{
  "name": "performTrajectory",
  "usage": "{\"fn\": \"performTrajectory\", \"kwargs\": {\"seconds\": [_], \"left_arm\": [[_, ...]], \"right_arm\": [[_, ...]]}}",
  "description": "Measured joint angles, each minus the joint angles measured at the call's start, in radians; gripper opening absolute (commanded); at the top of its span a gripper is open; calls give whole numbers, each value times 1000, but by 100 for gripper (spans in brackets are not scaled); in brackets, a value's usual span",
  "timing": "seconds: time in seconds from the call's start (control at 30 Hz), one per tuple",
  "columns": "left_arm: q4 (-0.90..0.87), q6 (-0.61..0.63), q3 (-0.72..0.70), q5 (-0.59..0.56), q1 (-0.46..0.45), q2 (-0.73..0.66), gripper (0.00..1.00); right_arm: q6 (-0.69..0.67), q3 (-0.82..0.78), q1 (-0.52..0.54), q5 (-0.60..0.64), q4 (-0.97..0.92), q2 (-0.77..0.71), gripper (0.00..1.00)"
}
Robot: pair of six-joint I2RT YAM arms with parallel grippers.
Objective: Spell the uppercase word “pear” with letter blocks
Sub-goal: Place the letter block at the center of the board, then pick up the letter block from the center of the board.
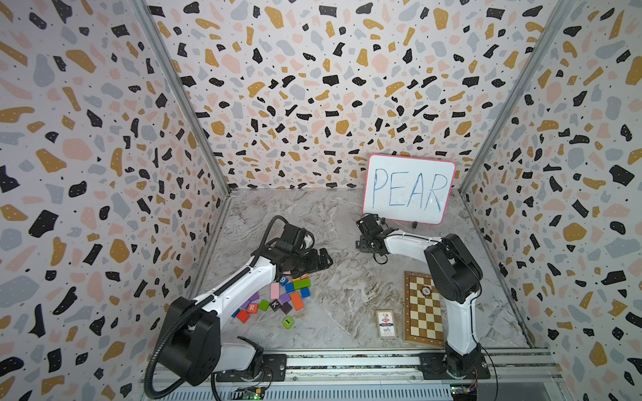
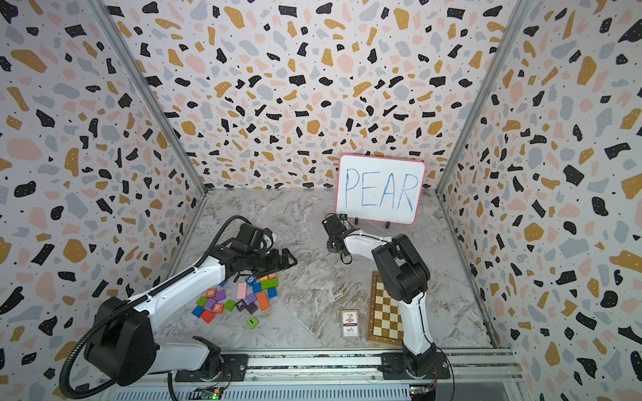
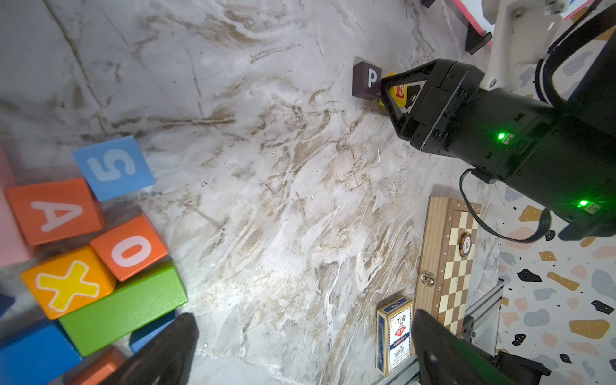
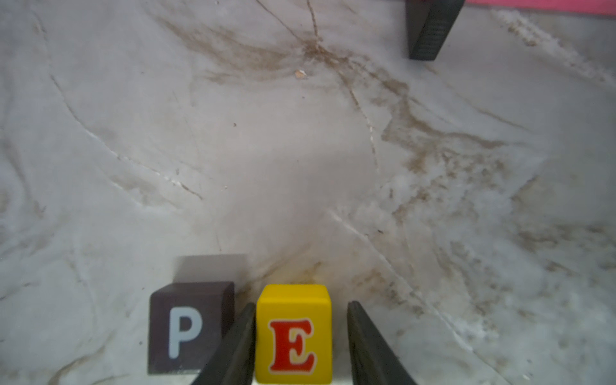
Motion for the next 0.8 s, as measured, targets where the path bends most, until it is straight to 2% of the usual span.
{"fn": "performTrajectory", "kwargs": {"seconds": [0.27,0.47,0.63,0.73,0.8], "left_arm": [[-21,-1,-58,-21,0,-91,99],[-68,-5,-112,-50,0,-159,99],[-98,-10,-160,-79,0,-223,99],[-117,-8,-161,-97,3,-227,99],[-129,-3,-161,-107,10,-226,99]], "right_arm": [[-5,-41,57,50,4,-108,51],[-87,-169,135,124,52,-202,55],[-207,-307,227,105,147,-284,65],[-262,-347,272,74,200,-311,74],[-291,-373,289,59,240,-325,84]]}}
